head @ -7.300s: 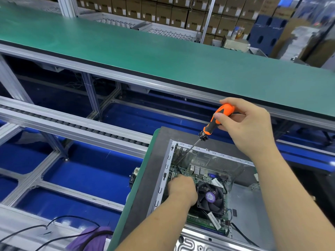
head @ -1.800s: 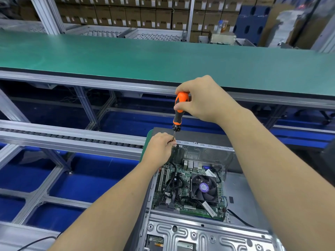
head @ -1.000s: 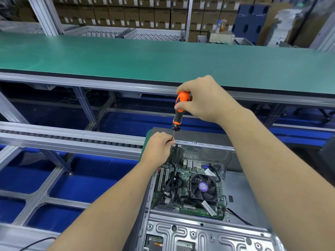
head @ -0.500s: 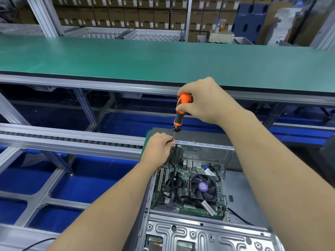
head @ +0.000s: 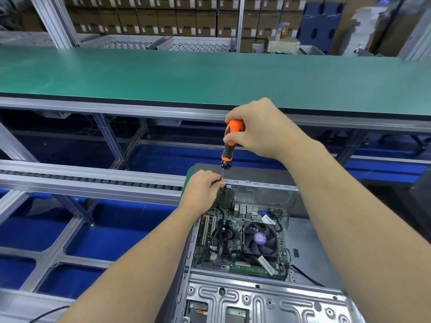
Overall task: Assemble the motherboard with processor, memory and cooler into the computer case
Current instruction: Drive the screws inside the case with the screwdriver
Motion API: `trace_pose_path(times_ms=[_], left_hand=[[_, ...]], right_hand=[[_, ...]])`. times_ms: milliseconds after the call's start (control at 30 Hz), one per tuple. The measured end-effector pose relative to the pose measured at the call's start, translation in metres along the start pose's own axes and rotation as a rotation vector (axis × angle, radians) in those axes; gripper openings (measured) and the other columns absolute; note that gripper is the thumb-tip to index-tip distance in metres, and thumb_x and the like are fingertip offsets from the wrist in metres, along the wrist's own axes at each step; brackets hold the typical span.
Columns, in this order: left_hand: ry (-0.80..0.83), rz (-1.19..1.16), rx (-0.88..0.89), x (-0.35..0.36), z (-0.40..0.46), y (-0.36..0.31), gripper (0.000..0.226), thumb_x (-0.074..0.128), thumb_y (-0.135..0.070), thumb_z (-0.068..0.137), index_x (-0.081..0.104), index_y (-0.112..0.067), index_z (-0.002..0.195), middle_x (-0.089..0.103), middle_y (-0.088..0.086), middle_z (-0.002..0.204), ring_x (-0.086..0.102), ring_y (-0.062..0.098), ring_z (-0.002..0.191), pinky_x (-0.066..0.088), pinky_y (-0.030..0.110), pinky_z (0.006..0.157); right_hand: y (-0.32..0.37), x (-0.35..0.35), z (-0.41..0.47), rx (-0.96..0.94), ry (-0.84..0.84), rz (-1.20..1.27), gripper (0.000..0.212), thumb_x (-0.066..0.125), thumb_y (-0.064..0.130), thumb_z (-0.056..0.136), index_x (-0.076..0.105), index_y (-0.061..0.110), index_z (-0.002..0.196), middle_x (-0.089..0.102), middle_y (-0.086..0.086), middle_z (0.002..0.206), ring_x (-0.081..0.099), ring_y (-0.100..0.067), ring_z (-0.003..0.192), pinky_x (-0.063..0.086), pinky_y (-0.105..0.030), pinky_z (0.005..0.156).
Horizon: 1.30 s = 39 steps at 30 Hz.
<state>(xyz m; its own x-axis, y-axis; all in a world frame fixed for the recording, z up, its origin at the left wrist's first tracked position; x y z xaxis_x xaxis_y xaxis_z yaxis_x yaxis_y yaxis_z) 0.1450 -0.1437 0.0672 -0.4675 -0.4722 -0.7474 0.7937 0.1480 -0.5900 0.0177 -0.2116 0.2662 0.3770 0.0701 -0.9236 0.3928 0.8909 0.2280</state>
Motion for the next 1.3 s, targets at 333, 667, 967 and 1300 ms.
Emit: trace_pose_path(times_ms=[333,667,967,1300], left_hand=[[-0.001,0.006,-0.004,0.0016,0.0005,0.0022,0.016,0.062,-0.023,0.096,0.072,-0.016,0.087,0.068,-0.003,0.085,0.053,0.019,0.086,0.047,0.04,0.081],[-0.012,0.01,0.003,0.0027,0.0001,0.0039,0.015,0.063,-0.026,0.096,0.074,-0.017,0.092,0.069,-0.005,0.086,0.053,0.018,0.087,0.047,0.041,0.082],[-0.036,0.013,-0.002,0.0018,-0.0002,0.0032,0.016,0.064,-0.028,0.095,0.076,-0.018,0.099,0.071,-0.006,0.091,0.053,0.016,0.088,0.047,0.035,0.083],[-0.035,0.013,-0.009,0.0007,-0.0005,0.0019,0.017,0.063,-0.029,0.096,0.076,-0.018,0.1,0.07,-0.007,0.09,0.05,0.014,0.087,0.043,0.031,0.081]], right_hand=[[-0.001,0.0003,0.0002,0.003,-0.005,-0.015,0.03,0.072,0.038,0.091,0.073,0.012,0.104,0.065,-0.003,0.086,0.053,-0.021,0.076,0.051,-0.037,0.071],[0.0008,-0.0017,-0.0009,0.008,0.008,-0.02,0.029,0.071,0.039,0.091,0.072,0.013,0.104,0.066,-0.004,0.087,0.056,-0.022,0.078,0.055,-0.041,0.075],[0.002,-0.0034,-0.0014,0.003,0.009,-0.019,0.03,0.071,0.038,0.091,0.072,0.012,0.105,0.067,-0.005,0.087,0.057,-0.023,0.079,0.054,-0.04,0.075],[0.0021,-0.0031,-0.0019,-0.001,0.001,-0.018,0.03,0.071,0.038,0.091,0.072,0.011,0.105,0.067,-0.006,0.086,0.054,-0.022,0.08,0.053,-0.041,0.076]])
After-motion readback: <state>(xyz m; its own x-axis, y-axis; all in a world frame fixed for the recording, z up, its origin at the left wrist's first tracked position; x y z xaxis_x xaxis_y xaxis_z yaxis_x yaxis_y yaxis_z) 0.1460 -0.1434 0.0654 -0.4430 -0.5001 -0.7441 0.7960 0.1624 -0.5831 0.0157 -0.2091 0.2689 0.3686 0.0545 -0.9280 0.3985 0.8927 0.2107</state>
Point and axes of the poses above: each hand's wrist, its own z-axis towards the middle knuckle, its own x-axis out of the palm, y = z × x, the point moved 3 cm from there along z, towards the middle knuckle
